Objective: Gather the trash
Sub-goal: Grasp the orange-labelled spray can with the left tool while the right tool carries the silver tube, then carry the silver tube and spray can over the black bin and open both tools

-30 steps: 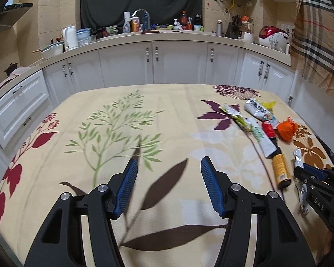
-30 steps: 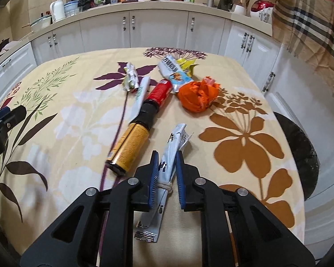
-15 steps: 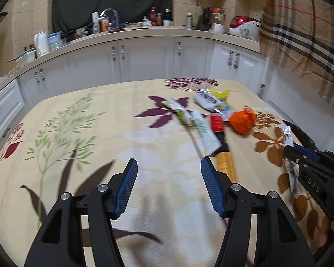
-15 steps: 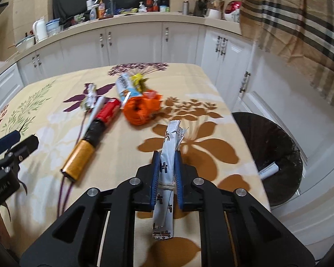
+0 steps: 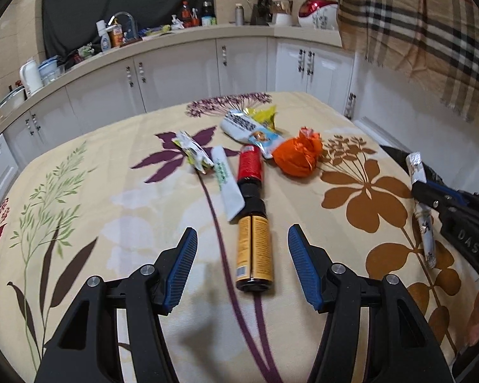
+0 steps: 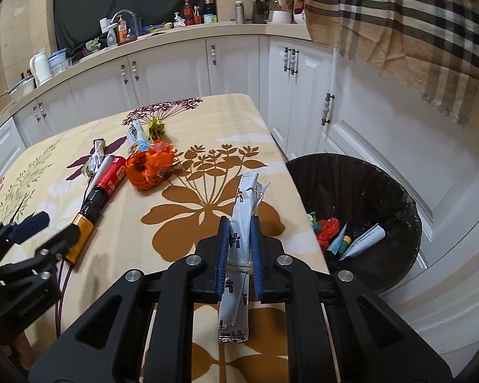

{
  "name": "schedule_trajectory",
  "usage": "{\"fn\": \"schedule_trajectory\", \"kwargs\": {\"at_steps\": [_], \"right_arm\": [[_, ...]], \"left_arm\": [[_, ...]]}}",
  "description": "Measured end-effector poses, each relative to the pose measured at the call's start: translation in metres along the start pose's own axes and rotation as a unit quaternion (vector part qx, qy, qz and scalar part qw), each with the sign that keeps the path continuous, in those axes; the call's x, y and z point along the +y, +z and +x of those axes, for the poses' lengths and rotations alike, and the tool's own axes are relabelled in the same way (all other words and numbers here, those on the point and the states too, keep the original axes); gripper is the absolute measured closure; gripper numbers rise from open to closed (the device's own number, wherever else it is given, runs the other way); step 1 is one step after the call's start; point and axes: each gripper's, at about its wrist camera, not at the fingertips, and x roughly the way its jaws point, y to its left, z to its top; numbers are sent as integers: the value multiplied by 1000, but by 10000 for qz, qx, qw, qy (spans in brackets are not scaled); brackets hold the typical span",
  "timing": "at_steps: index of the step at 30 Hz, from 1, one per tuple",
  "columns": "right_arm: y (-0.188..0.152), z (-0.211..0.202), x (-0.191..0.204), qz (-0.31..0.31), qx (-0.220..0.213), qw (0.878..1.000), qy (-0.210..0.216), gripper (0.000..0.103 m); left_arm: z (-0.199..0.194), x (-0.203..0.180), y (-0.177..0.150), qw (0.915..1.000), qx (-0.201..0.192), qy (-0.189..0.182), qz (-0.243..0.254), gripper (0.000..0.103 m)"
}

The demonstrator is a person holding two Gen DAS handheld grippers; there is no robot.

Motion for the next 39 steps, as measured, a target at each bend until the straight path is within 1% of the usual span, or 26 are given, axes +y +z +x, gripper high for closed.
{"fn": "schedule_trajectory", "kwargs": {"at_steps": [2,4,5,6,7,12,18,20,29,35,39], "right_arm": [[0,0,-2,19,-2,10000,17,90],[1,1,-3,30,-3,10000,32,90],[0,0,-3,22,-1,10000,24,90],[1,0,-3,25,-3,10000,29,90],[1,0,-3,27,-3,10000,25,90],[1,0,-3,21,-7,10000,21,90],[5,-6,-1,-34,-139,9999,14,90],[7,-8,0,-39,-176,9998,12,90],[15,-18,-3,-57,-392,9991,-127,90],[25,-23,-14,-38,-538,9981,-311,90],[35,-25,-30,10,-651,9966,-503,90]], "left_arm": [[2,-1,2,10000,42,-20,9,54],[6,-2,2,9999,129,-39,62,66],[8,-3,2,9998,182,-67,76,69],[10,-3,2,9996,237,-101,89,75],[11,-3,2,9995,262,-128,90,78],[6,-2,1,9997,153,-205,46,78],[-11,0,0,9997,-185,-155,26,78],[-15,1,3,9996,-241,-152,6,78],[-37,7,20,9971,-727,-194,-141,78],[-38,-6,35,9950,-921,-375,-75,78],[-36,-25,49,9922,-1126,-534,62,78]]}}
